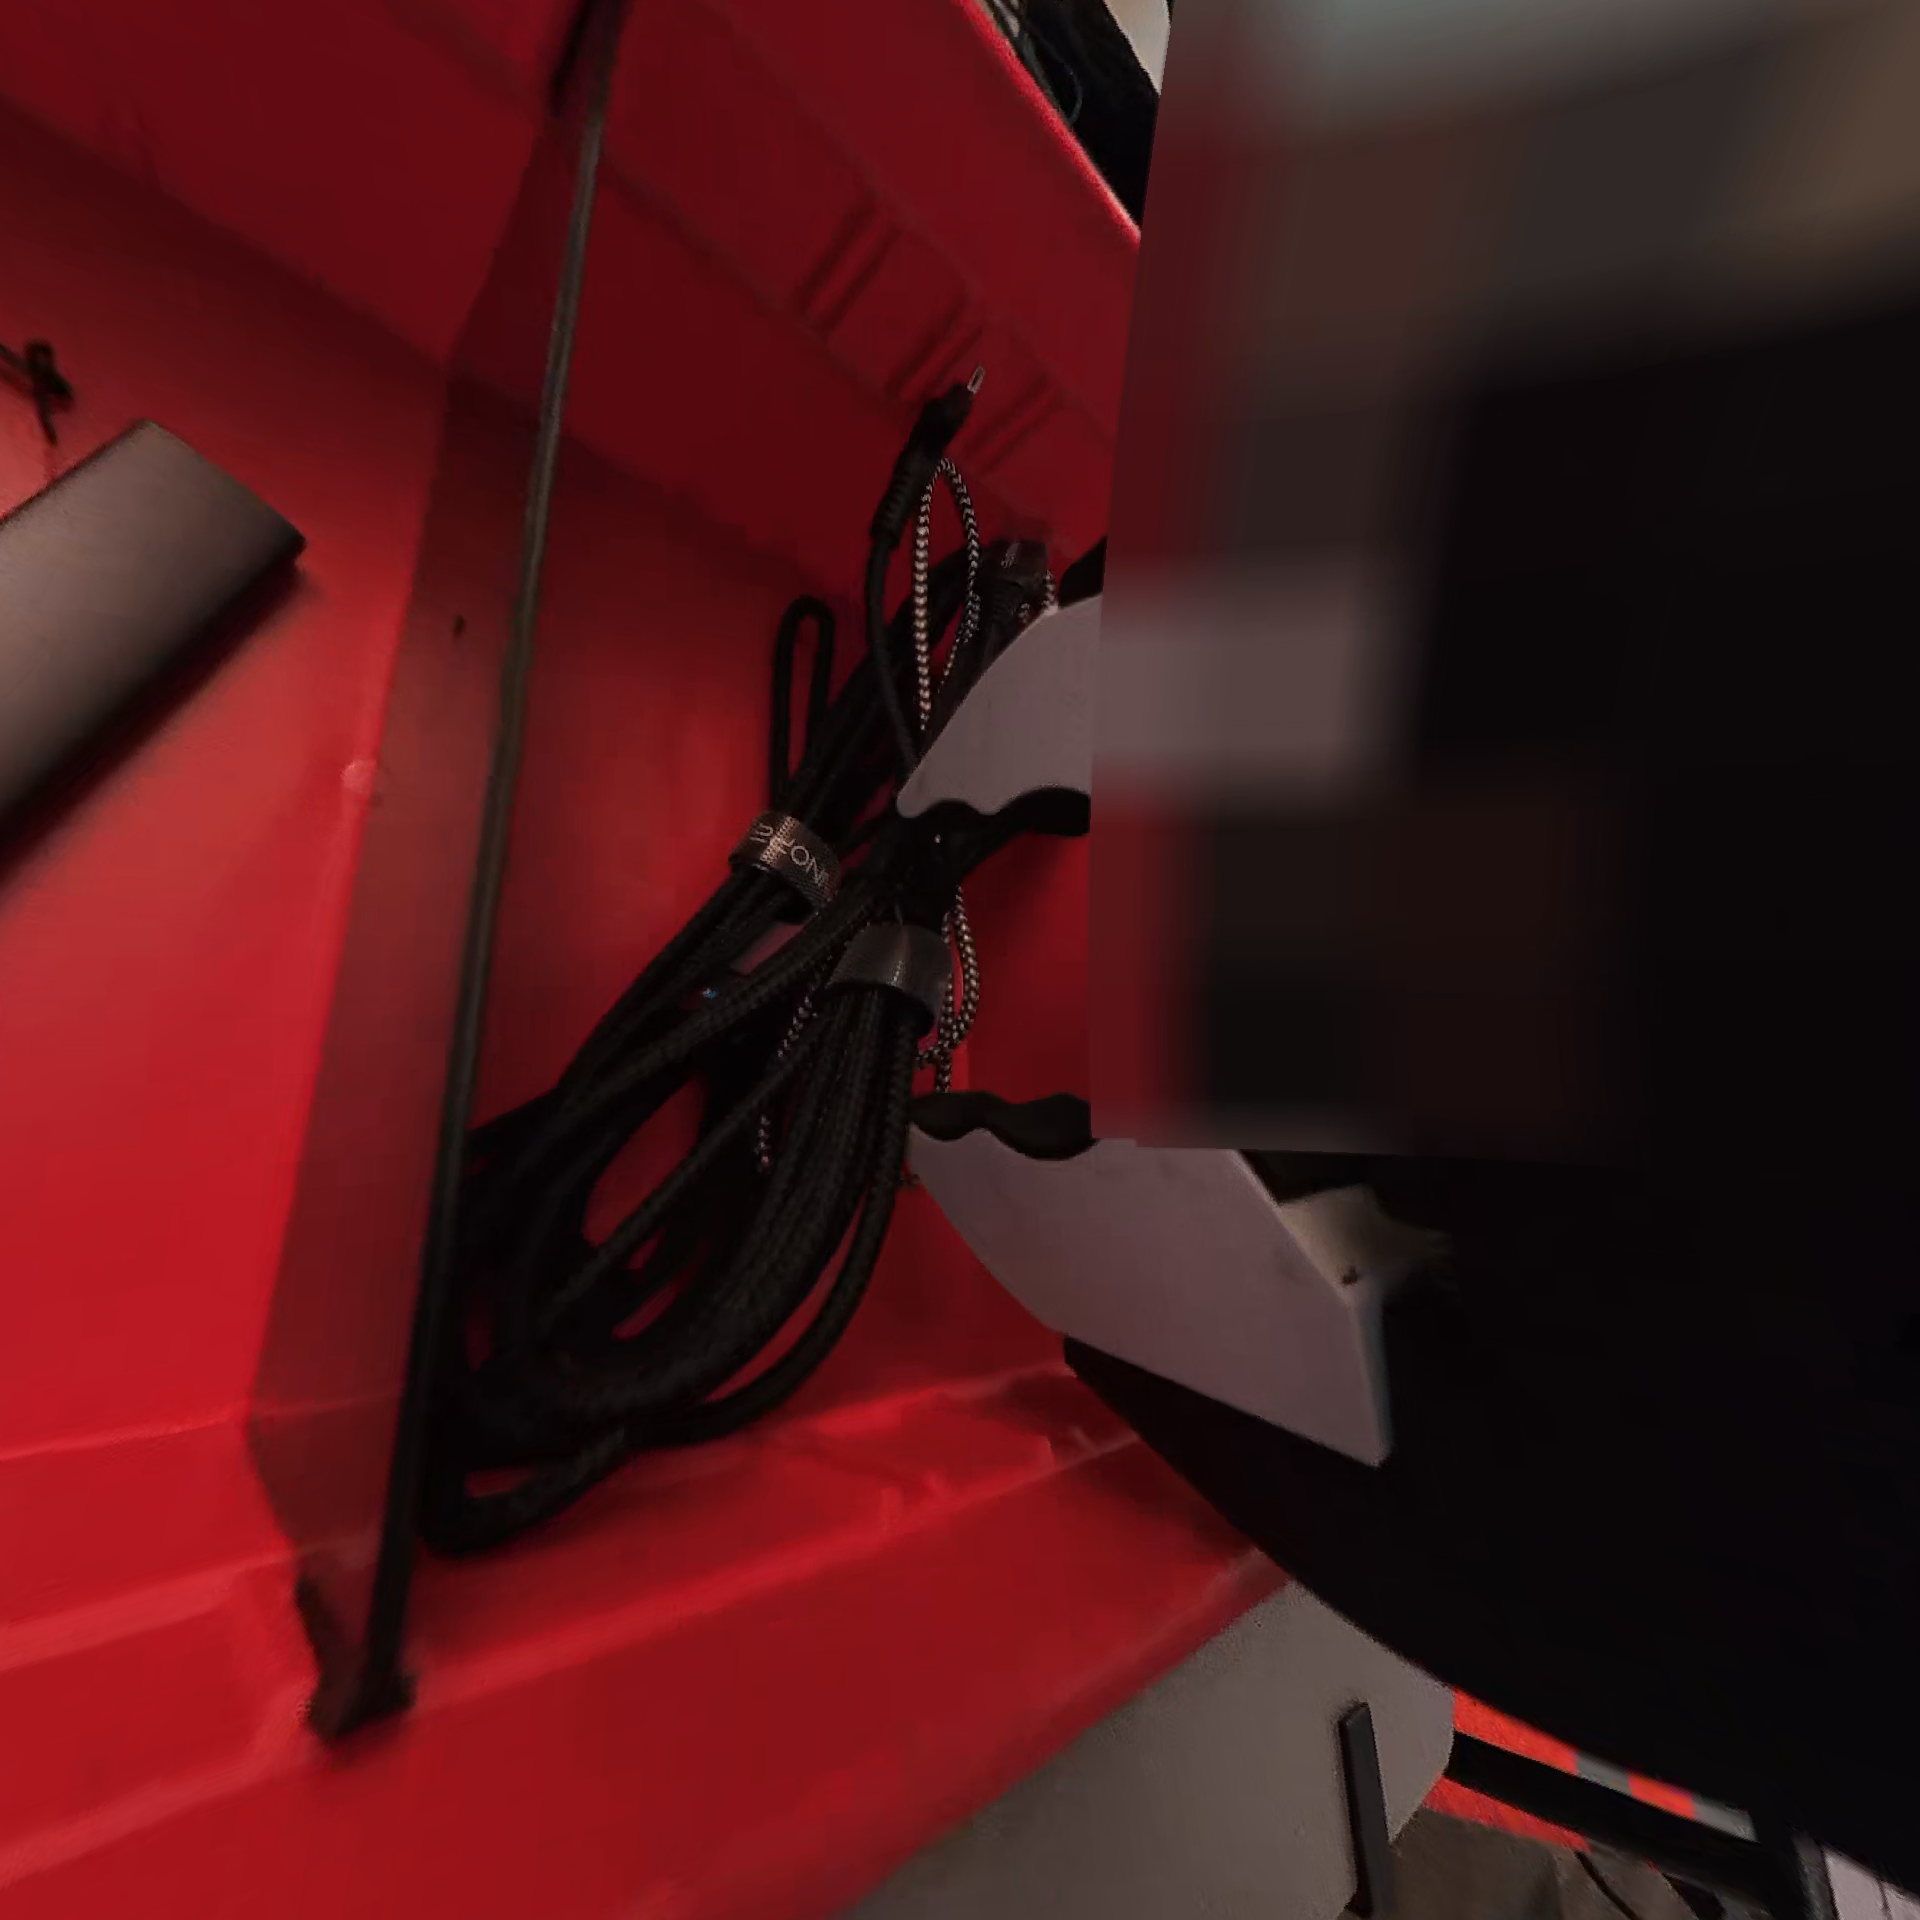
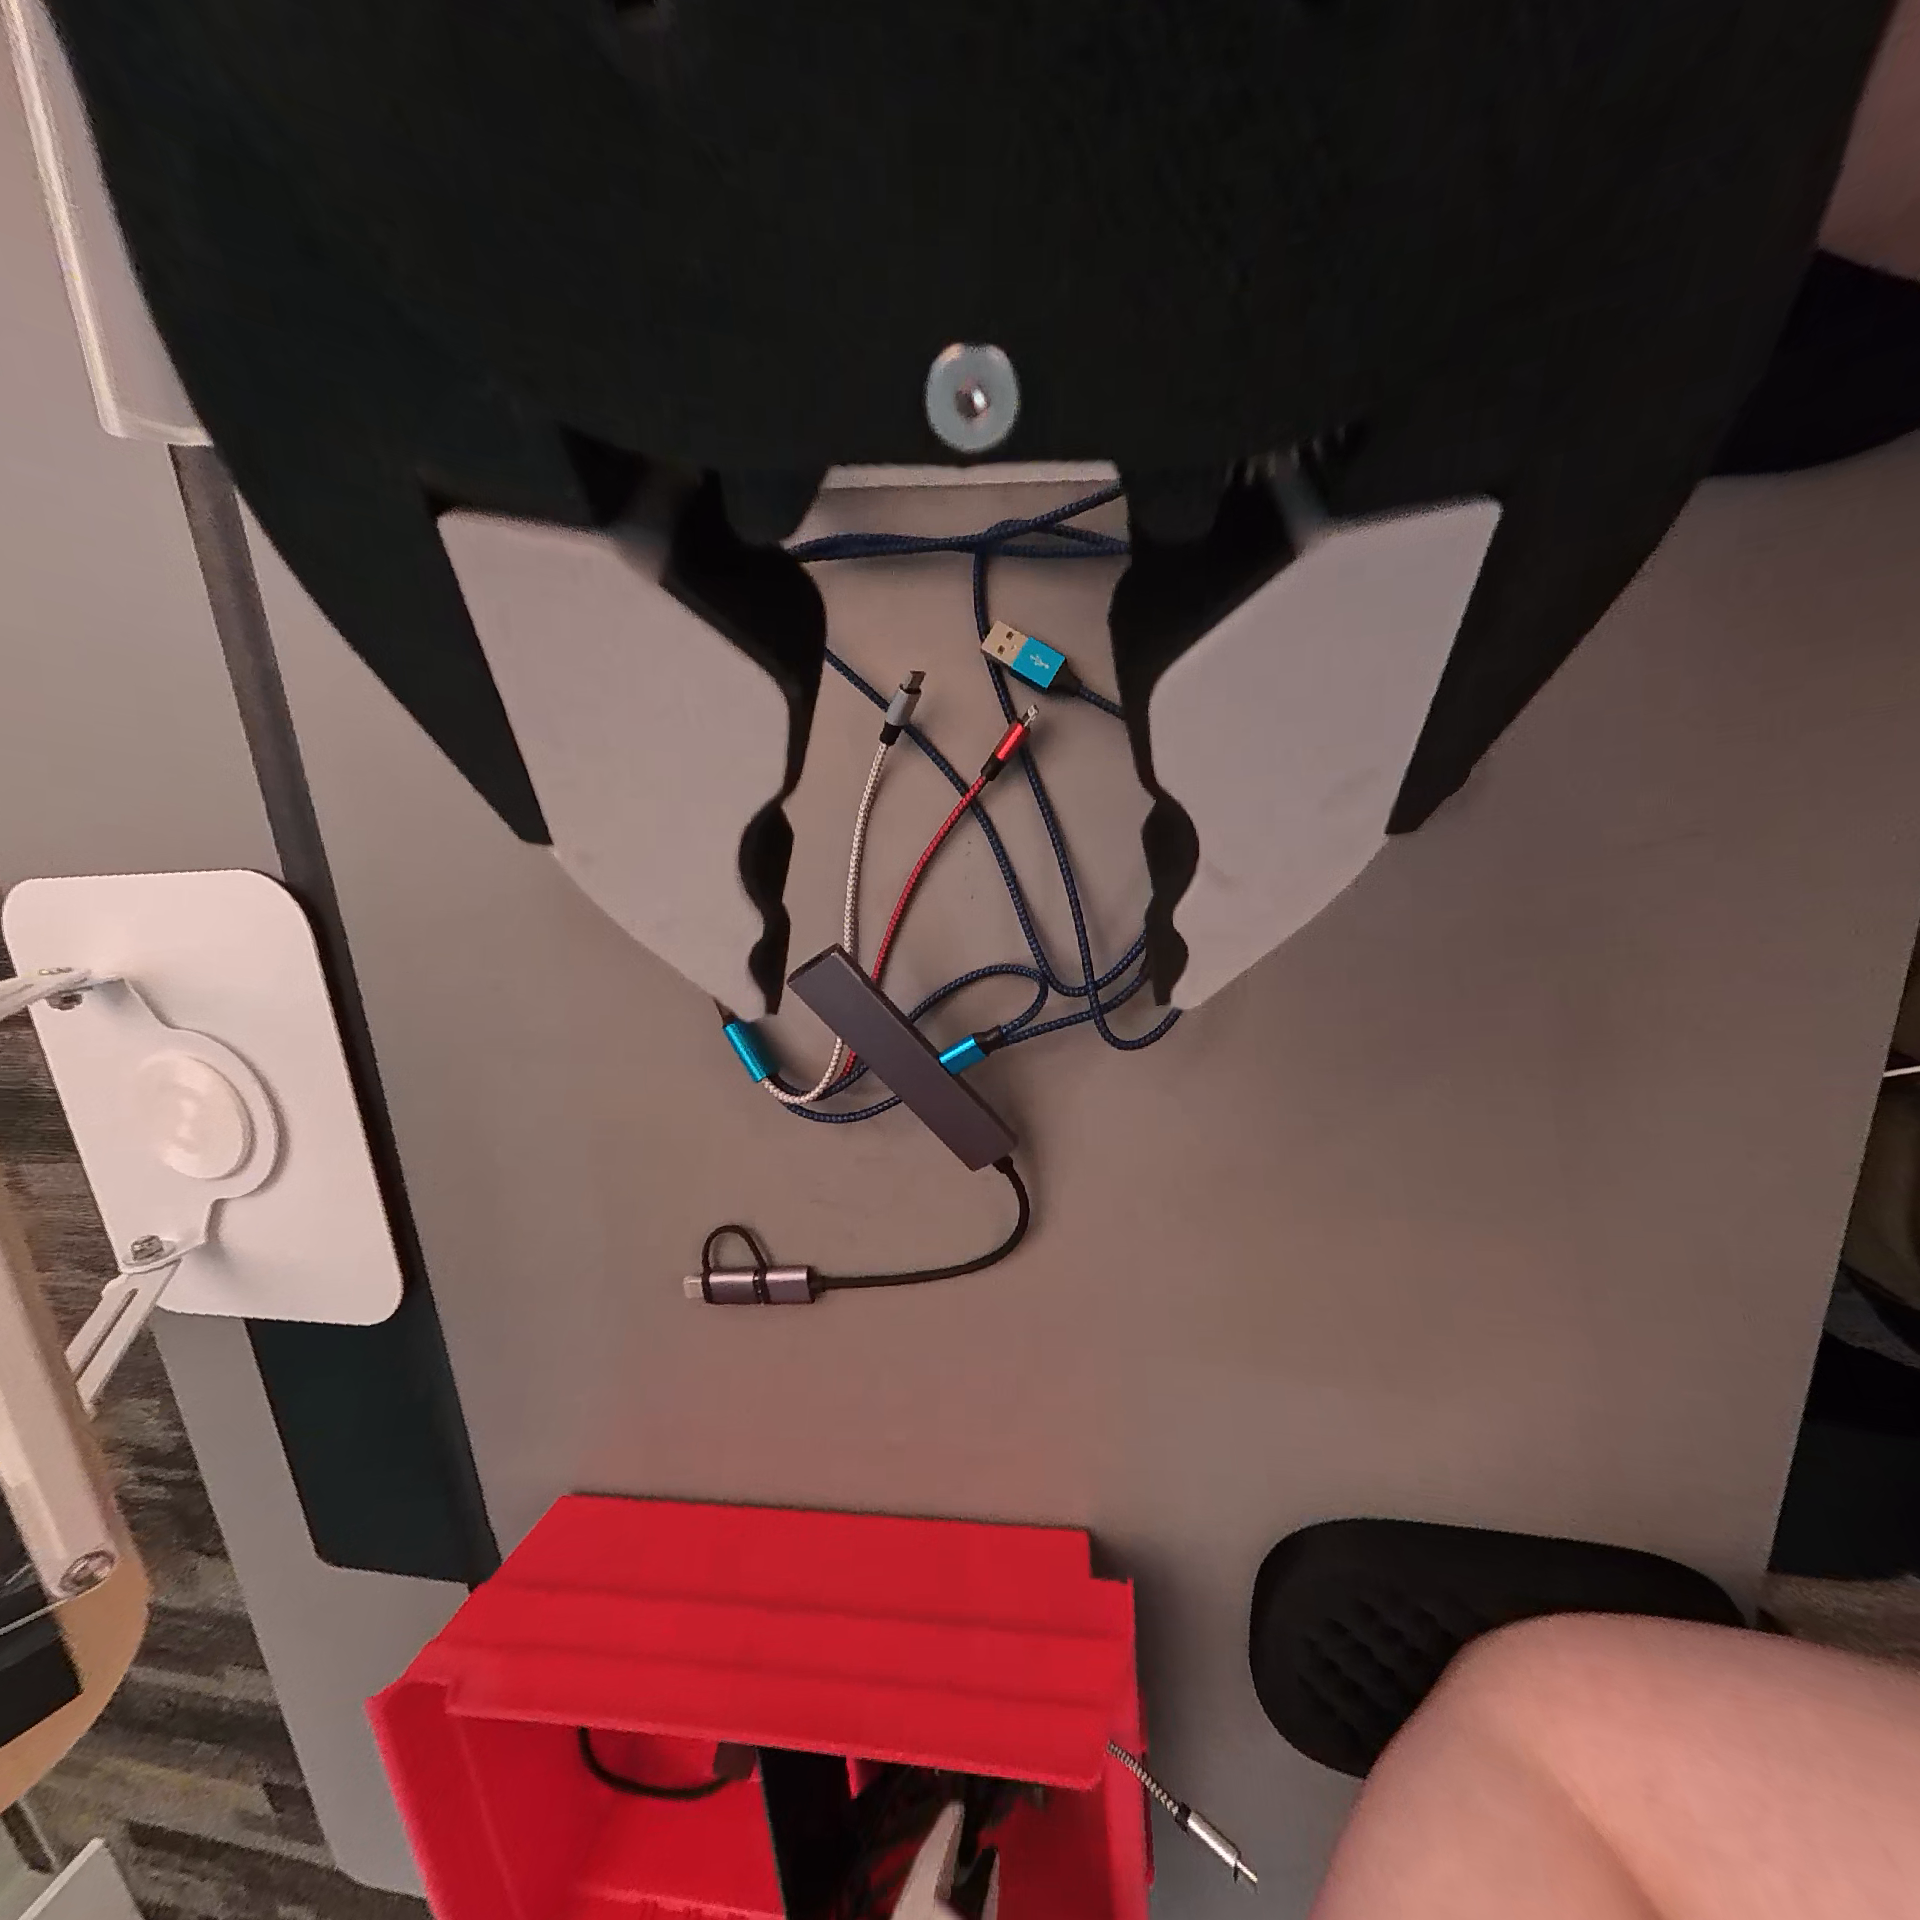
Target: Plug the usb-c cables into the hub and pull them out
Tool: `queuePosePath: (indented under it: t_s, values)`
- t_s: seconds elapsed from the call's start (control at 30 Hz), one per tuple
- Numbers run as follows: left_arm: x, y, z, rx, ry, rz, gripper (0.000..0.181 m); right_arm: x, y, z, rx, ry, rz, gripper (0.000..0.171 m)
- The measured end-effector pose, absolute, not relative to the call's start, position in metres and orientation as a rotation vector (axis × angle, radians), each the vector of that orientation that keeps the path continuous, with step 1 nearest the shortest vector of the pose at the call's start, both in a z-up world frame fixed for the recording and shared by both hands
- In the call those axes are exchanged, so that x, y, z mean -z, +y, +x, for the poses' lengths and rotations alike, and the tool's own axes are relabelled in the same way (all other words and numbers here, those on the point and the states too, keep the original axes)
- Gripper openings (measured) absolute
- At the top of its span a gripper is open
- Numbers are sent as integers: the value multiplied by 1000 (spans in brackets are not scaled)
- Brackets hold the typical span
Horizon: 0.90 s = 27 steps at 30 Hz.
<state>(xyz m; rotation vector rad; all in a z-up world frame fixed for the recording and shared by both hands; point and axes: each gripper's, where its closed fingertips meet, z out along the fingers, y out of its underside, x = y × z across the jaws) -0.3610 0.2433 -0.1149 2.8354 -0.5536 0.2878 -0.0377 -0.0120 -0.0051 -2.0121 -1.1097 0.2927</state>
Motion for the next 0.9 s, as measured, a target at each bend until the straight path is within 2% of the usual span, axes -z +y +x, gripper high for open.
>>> queuePosePath:
  t_s: [0.13,0.2,0.27,0.37,0.43,0.53,0.67,0.9]
  values:
    - [101,245,-360,-348,-610,2883,29,10,-13,-37,-283,-1124,-2034,66]
    - [91,246,-360,-339,-662,2924,25,11,-13,-37,-275,-1128,-2038,66]
    - [75,252,-358,-321,-763,2999,0,11,-12,-36,-261,-1127,-2041,64]
    - [28,262,-337,-520,-873,3207,0,12,-11,-35,-259,-1125,-2046,64]
    - [16,255,-336,-512,-929,3250,0,13,-11,-35,-254,-1126,-2049,63]
    - [38,239,-343,-452,-920,3111,1,15,-10,-34,-239,-1126,-2057,63]
    - [55,219,-312,-758,-1070,2787,4,14,-11,-35,-242,-1135,-2049,63]
    - [72,194,-302,-767,-1405,2490,40,18,-10,-34,-263,-1134,-2062,63]
